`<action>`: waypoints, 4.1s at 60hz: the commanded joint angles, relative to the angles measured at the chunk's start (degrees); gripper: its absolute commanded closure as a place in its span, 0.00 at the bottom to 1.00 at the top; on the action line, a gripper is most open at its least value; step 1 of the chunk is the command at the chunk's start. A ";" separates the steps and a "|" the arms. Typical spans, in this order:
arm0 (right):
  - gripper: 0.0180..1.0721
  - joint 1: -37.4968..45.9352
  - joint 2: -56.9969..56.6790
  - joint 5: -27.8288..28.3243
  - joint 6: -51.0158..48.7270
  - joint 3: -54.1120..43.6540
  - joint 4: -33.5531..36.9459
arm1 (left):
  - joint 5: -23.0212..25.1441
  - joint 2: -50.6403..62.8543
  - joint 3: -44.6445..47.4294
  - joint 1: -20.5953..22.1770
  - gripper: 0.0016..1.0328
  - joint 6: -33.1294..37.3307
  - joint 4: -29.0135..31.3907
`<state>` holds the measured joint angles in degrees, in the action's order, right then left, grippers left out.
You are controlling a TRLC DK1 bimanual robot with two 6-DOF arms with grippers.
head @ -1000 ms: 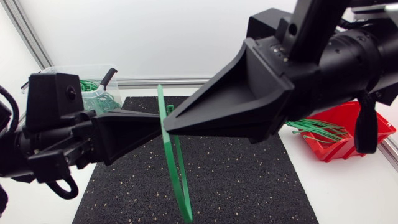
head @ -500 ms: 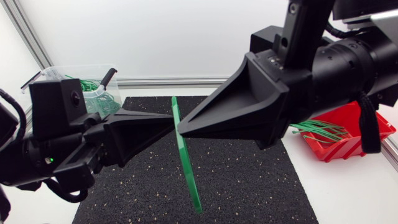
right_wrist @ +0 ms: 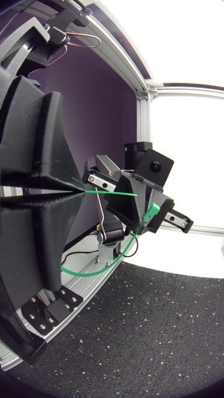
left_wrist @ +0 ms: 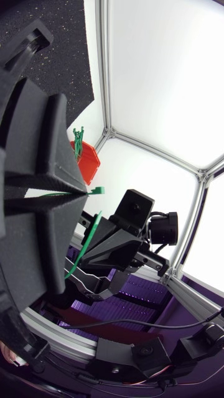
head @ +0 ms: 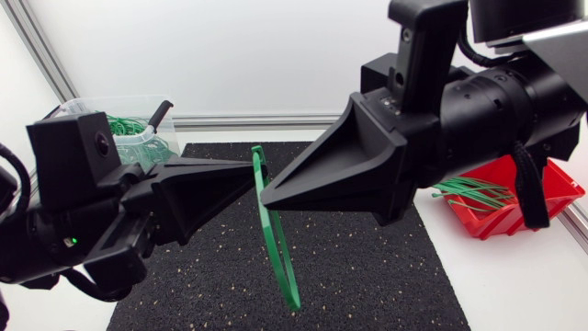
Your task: Take a green cable tie from the red box, thread the tail through the head to close it, then place it in the transparent bin on the left.
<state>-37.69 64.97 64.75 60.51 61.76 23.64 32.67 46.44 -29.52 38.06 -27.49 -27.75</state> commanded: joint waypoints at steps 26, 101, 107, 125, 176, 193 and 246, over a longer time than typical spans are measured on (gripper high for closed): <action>0.95 0.51 0.68 0.20 1.98 -2.69 0.18 | -0.94 -0.64 -0.89 0.96 0.96 0.94 -0.55; 0.95 2.80 -0.63 4.33 0.05 -4.19 -1.14 | -3.22 -0.38 0.07 3.51 0.96 0.94 0.15; 0.95 2.71 -0.72 4.33 0.05 -4.19 -1.23 | -3.22 -0.38 0.07 3.51 0.96 0.94 0.15; 0.95 2.27 -0.81 4.33 0.05 -4.10 -1.40 | -3.22 -0.12 0.16 3.33 0.96 0.94 0.15; 0.95 3.33 2.27 3.89 0.13 -3.92 -4.04 | -3.22 -1.44 0.51 4.65 0.96 0.85 0.94; 0.95 5.52 4.82 3.98 0.57 -2.69 -5.80 | -4.72 -2.67 1.13 6.32 0.96 1.38 1.03; 0.95 7.28 10.44 3.80 1.10 1.17 -5.97 | -7.79 -3.54 1.83 8.96 0.96 4.28 1.03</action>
<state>-31.62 72.97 70.74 60.45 62.96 18.87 22.44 43.75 -28.12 45.67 -24.14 -25.19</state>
